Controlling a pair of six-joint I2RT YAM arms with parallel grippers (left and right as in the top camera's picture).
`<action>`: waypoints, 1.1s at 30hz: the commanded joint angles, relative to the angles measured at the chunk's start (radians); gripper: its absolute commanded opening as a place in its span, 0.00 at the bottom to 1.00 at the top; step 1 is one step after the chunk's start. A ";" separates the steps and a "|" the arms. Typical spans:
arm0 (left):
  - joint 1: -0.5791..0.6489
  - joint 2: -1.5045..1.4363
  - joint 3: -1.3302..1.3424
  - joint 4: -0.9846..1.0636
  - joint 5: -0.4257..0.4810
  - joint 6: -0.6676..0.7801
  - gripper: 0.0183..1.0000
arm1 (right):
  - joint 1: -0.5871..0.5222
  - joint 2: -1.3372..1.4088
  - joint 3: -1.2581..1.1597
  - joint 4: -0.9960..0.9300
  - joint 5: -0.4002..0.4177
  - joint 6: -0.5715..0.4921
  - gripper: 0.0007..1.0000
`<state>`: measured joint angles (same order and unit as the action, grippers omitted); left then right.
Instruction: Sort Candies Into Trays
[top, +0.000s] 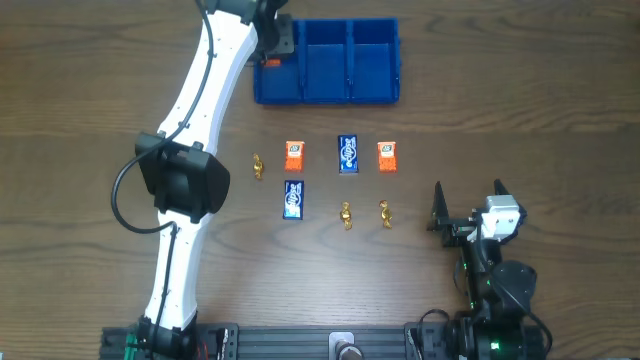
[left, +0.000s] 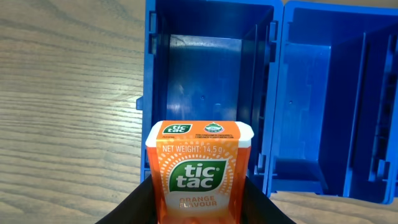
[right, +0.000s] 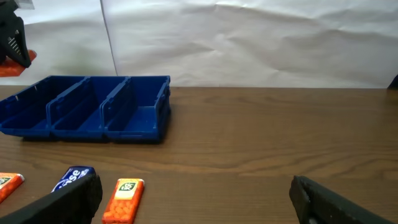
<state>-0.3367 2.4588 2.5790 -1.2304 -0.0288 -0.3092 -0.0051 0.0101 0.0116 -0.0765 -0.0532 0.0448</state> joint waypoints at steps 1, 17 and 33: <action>0.004 0.067 0.024 0.000 0.008 0.026 0.35 | 0.003 -0.007 -0.004 -0.003 -0.001 0.011 1.00; 0.004 0.066 0.027 0.037 0.026 0.026 0.78 | 0.003 -0.007 -0.004 -0.003 -0.001 0.011 1.00; -0.213 -0.528 -0.733 0.240 -0.042 -0.054 0.99 | 0.003 -0.007 -0.004 -0.003 -0.001 0.011 1.00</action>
<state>-0.5449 1.9999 2.1479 -1.0786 -0.0689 -0.3199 -0.0051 0.0101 0.0116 -0.0765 -0.0532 0.0448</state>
